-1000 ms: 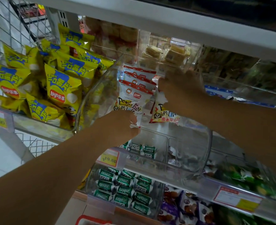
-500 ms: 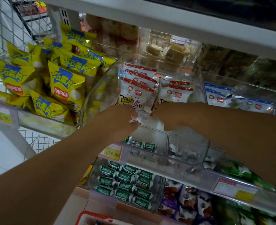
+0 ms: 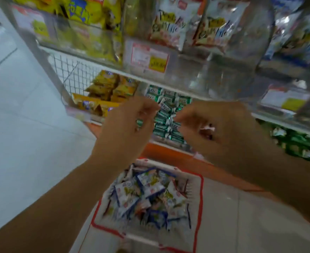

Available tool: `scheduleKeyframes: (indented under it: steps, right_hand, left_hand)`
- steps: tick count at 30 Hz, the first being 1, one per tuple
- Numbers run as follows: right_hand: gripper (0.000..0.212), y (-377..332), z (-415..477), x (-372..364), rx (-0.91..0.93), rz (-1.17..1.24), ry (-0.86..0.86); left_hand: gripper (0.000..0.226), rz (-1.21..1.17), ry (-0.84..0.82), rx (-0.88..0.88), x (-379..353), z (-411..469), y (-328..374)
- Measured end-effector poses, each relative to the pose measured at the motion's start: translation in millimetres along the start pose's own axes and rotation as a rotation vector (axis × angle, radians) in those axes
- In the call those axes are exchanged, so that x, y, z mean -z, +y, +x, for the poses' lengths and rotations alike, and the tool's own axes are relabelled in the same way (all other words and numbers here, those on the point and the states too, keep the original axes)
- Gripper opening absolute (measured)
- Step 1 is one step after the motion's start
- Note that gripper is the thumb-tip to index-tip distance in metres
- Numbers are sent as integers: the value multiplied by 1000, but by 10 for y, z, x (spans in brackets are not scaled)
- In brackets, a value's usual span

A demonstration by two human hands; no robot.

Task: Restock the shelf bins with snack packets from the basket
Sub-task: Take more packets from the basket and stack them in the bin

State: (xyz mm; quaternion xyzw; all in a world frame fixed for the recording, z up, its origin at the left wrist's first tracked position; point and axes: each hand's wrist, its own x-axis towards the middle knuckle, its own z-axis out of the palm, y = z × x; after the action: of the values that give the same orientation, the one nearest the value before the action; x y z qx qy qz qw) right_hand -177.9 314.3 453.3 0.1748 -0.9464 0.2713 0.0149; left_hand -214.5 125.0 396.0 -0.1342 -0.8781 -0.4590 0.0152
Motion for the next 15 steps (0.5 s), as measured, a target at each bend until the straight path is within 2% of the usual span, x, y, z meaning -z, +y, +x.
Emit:
scheduleKeyframes:
  steps: [2,5,7,11,13,15]
  right_hand:
    - [14,141,-286,-535,-105,58,-173]
    - [17,610,-711,-1335,-327,84,-527]
    - [21,1030,-1009,-1808,-507,152,-647]
    - [34,1695,-1350,-2477,-748,176,-788]
    - [31,1879,-1437,-2707,-836,191,-843]
    - [24,2069,-1476,-2943,-882,165,-815]
  left_hand:
    - [19,37,-81,156,-216,-368,-328]
    - [21,99,-245,353,-630,-874,-778]
    - [28,116,-365,474,-961,-1180,-1058]
    - [32,166,-533,685,-1584,-1687,-1580]
    - [32,160,-584,771,-1816,-1855,-1806]
    - [27,204,-586,820,-2010,-1974,-2046]
